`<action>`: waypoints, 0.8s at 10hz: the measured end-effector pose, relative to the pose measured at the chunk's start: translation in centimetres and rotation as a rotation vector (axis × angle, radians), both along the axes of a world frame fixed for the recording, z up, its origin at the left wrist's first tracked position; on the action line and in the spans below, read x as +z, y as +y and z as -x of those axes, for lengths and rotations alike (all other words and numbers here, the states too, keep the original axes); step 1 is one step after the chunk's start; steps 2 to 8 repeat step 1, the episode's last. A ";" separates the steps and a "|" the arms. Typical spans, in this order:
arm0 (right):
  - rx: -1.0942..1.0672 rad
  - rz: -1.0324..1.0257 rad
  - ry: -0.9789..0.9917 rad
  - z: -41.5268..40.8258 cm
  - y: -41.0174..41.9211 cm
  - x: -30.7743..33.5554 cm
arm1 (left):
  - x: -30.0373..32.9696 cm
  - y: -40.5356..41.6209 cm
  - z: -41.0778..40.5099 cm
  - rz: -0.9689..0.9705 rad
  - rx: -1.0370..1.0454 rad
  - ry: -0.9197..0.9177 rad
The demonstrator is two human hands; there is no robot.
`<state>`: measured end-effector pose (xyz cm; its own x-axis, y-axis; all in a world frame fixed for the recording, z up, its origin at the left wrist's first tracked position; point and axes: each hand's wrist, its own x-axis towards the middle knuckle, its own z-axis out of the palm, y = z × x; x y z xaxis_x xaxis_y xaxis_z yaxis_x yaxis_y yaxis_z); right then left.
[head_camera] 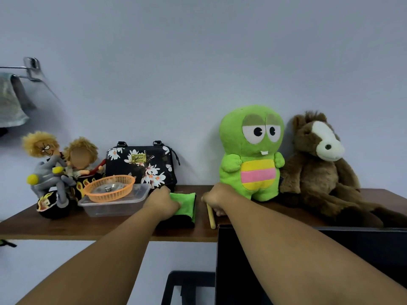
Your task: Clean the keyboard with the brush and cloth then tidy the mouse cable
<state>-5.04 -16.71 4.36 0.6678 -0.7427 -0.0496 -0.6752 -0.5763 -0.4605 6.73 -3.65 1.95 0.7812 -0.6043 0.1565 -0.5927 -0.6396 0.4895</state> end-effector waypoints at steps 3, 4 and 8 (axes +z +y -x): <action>-0.015 -0.087 -0.072 1.4 -0.3 0.7 | 0.8 0.7 1.0 -0.028 -0.012 -0.039; -0.015 -0.087 -0.072 1.4 -0.3 0.7 | 0.8 0.7 1.0 -0.028 -0.012 -0.039; -0.015 -0.087 -0.072 1.4 -0.3 0.7 | 0.8 0.7 1.0 -0.028 -0.012 -0.039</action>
